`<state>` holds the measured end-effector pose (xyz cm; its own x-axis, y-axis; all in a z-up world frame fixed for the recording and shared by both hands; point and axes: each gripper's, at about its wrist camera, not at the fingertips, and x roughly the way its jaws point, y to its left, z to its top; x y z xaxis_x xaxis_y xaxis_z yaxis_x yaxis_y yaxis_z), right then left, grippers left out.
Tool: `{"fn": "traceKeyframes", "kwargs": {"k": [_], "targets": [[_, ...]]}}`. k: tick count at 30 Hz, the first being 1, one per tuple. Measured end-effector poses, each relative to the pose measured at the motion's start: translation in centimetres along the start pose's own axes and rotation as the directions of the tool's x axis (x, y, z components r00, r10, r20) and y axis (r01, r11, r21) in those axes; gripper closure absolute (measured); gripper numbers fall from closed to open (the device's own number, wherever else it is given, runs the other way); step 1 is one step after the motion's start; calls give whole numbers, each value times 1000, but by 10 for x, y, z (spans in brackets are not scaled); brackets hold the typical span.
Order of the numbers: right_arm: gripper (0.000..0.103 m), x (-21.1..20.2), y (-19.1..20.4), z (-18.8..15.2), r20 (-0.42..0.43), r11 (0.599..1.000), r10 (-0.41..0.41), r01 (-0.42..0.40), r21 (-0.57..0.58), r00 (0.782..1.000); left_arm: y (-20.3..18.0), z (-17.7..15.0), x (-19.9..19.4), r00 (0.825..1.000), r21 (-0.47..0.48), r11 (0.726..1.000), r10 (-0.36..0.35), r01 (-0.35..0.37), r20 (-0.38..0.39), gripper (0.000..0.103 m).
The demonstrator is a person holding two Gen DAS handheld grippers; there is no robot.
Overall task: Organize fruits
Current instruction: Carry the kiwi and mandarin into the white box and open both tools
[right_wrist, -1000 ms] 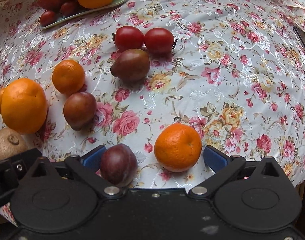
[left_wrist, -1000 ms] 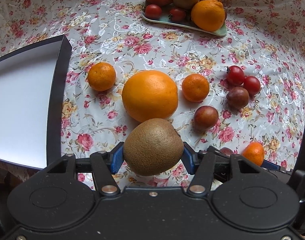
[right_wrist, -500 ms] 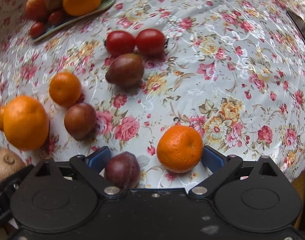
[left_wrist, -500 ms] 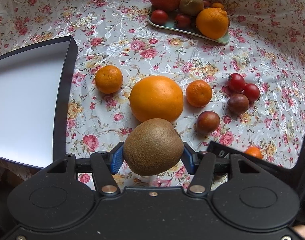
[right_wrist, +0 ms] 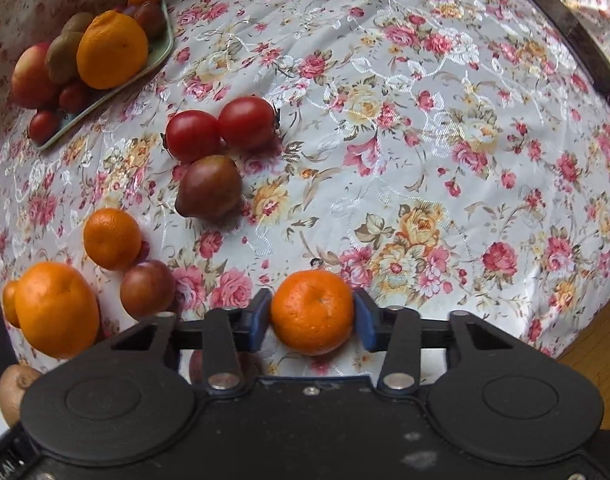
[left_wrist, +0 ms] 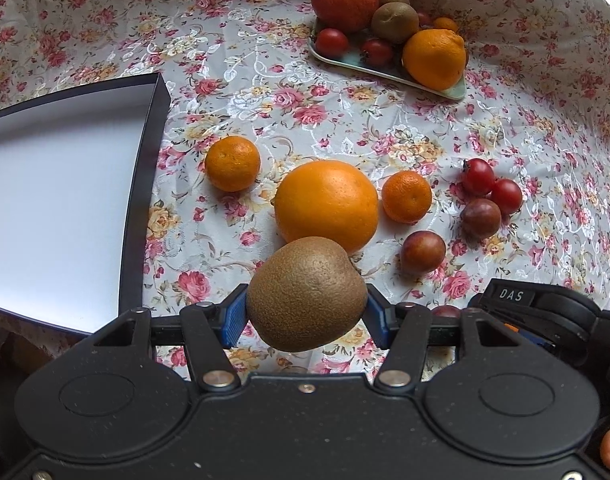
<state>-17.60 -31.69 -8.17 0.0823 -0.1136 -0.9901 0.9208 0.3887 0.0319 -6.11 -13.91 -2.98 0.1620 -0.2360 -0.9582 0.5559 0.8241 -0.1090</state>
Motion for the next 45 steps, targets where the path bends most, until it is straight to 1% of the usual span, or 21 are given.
{"fn": "traceKeyframes", "kwargs": {"k": [3, 7, 9, 13, 17, 21, 24, 29, 31, 32, 33, 35, 37, 41, 43, 45], "targets": [[58, -1, 0, 1, -20, 1000, 28, -29, -4, 999, 3, 0, -3, 1000, -4, 1000, -5, 5, 6, 41], [59, -12, 3, 2, -43, 995, 84, -81, 59, 996, 11, 2, -11, 1000, -23, 1000, -15, 16, 21, 41], [59, -22, 8, 4, -30, 992, 105, -103, 68, 994, 18, 5, -16, 999, -36, 999, -18, 19, 35, 41], [59, -45, 27, 4, 15, 988, 148, -149, 48, 989, 40, 11, -30, 998, -67, 998, 5, -1, 65, 41], [59, -63, 58, 0, 24, 974, 226, -226, 8, 974, 72, 22, -47, 994, -122, 992, 46, -34, 101, 41], [59, -80, 101, -14, 28, 957, 284, -281, -76, 958, 112, 33, -61, 984, -188, 978, 115, -88, 137, 41], [59, -91, 136, -31, 37, 937, 317, -307, -165, 948, 145, 42, -66, 977, -243, 962, 162, -125, 137, 41], [59, -107, 189, -65, 32, 877, 379, -348, -330, 925, 193, 49, -65, 956, -302, 929, 264, -216, 130, 41], [59, -111, 208, -80, 23, 847, 402, -362, -389, 915, 209, 46, -60, 951, -329, 914, 287, -237, 111, 41], [59, -112, 217, -87, 18, 831, 413, -369, -415, 911, 216, 45, -57, 953, -343, 909, 286, -238, 97, 41], [59, -113, 223, -94, 11, 817, 423, -376, -437, 906, 224, 42, -54, 959, -358, 906, 272, -227, 79, 41], [59, -113, 237, -105, -9, 789, 438, -389, -475, 899, 238, 39, -50, 972, -380, 905, 229, -192, 54, 41], [59, -112, 248, -116, -18, 770, 440, -388, -506, 898, 247, 36, -47, 978, -399, 901, 203, -170, 41, 41], [58, -105, 267, -131, -1, 763, 415, -349, -545, 910, 256, 31, -45, 975, -392, 899, 222, -193, 30, 41], [58, -100, 272, -132, -9, 757, 401, -337, -560, 916, 259, 30, -44, 972, -383, 900, 235, -208, 23, 41], [57, -94, 279, -133, -20, 746, 394, -332, -577, 919, 264, 28, -44, 974, -390, 899, 225, -201, 18, 41]]}}
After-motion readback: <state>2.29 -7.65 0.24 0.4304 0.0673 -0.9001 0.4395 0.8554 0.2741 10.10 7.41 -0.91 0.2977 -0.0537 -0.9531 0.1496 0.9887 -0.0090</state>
